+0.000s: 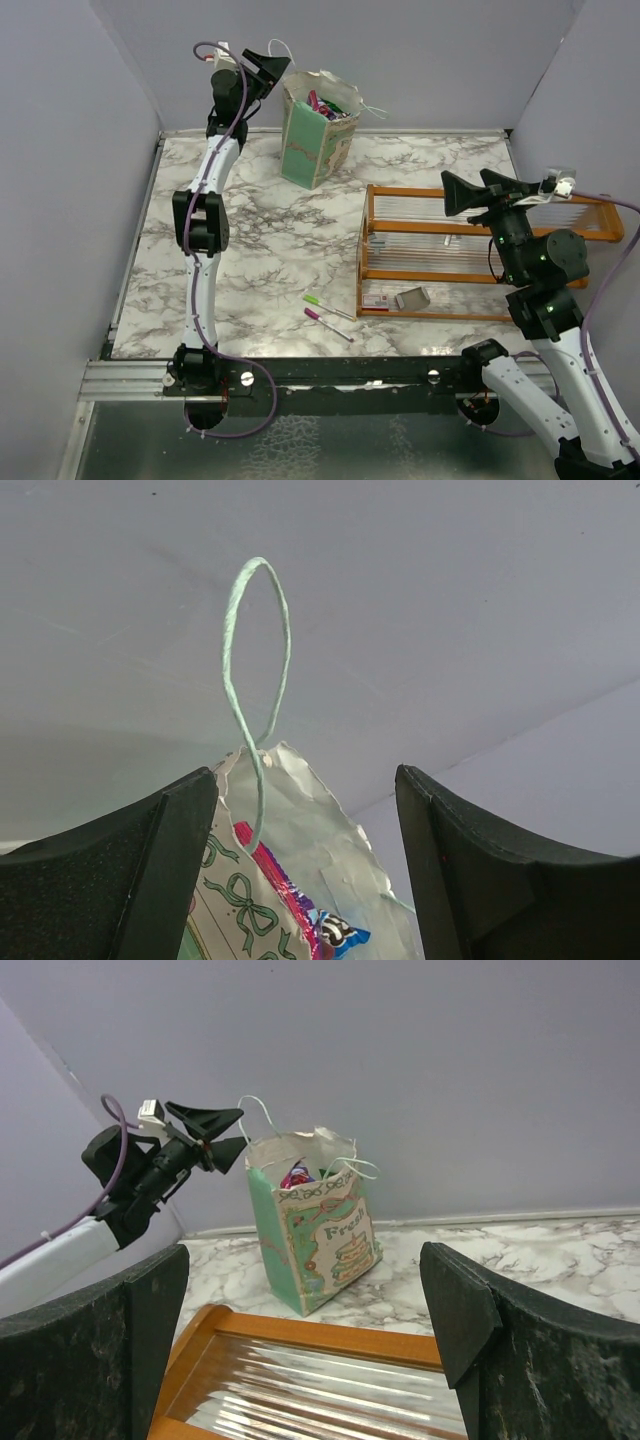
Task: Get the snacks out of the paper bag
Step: Move the paper bag to the center of the board.
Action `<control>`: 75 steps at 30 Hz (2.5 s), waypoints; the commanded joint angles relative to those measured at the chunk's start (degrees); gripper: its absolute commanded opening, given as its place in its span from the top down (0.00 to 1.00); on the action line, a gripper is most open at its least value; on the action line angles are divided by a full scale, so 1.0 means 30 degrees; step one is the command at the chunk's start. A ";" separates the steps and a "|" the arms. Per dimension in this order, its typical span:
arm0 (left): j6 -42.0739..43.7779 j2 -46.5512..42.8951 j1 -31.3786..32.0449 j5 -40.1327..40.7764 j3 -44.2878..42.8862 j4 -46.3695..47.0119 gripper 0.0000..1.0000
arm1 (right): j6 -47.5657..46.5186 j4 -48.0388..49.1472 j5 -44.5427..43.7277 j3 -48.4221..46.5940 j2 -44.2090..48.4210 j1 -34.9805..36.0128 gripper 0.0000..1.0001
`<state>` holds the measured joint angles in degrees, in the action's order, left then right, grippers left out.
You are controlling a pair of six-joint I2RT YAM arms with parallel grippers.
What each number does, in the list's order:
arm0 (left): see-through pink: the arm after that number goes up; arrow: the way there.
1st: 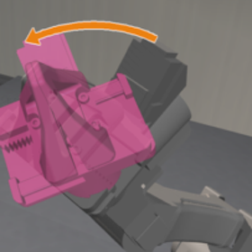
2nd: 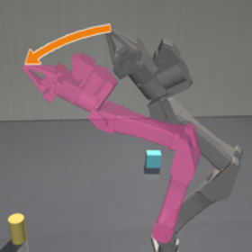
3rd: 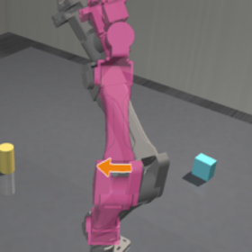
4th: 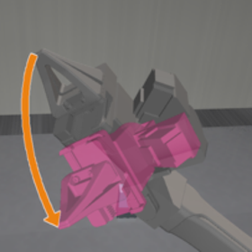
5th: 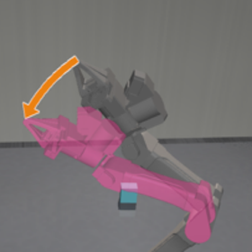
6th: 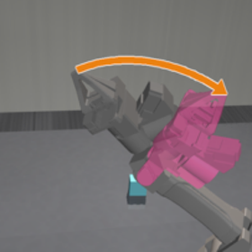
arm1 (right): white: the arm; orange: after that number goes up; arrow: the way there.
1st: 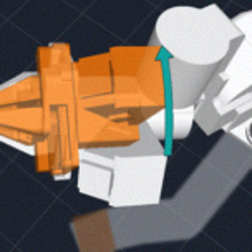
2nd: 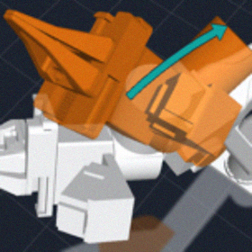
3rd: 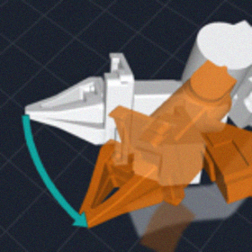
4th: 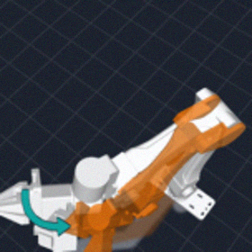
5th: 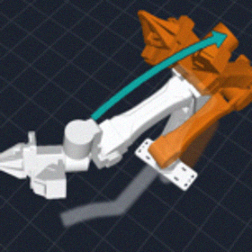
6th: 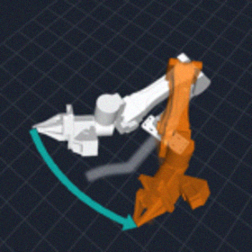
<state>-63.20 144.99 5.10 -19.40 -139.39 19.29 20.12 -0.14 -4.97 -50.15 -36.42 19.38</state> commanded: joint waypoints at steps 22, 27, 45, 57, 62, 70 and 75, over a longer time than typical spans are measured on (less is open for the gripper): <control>-0.1892 0.1164 0.0291 0.3153 -0.2608 -0.0350 0.67 | -0.0461 -0.1068 0.0025 -0.1095 -0.0316 -0.0131 0.01; -0.2001 0.1185 0.0386 0.3064 -0.2319 -0.0293 0.67 | -0.0350 -0.1345 0.0117 -0.1484 -0.0426 -0.0138 0.01; -0.1846 0.1626 0.0592 0.3525 -0.2725 -0.0249 0.78 | -0.0510 -0.0964 -0.0025 -0.1221 -0.0650 -0.0131 0.01; -0.2881 -0.3298 -0.0026 0.1152 0.2914 0.0788 1.00 | 0.0294 -0.2471 0.2784 -0.3021 -0.3094 -0.0134 0.01; -0.2969 -0.6295 -0.0179 -0.0194 0.6994 0.1910 1.00 | 0.0853 -0.3548 0.4250 -0.4715 -0.4913 -0.0131 0.01; -0.3744 -1.2457 -0.1460 -0.1784 1.5724 0.4047 1.00 | 0.2249 -0.4041 0.8183 -0.6694 -0.7868 -0.0138 0.00; -0.2767 -1.6400 -0.2220 -0.3090 2.0377 0.3934 1.00 | 0.3277 -0.3054 1.0245 -0.7639 -0.9515 -0.0075 0.01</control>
<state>-72.44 107.44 0.54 -23.42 -84.60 24.01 26.50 -10.66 17.50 -69.45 -61.95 19.38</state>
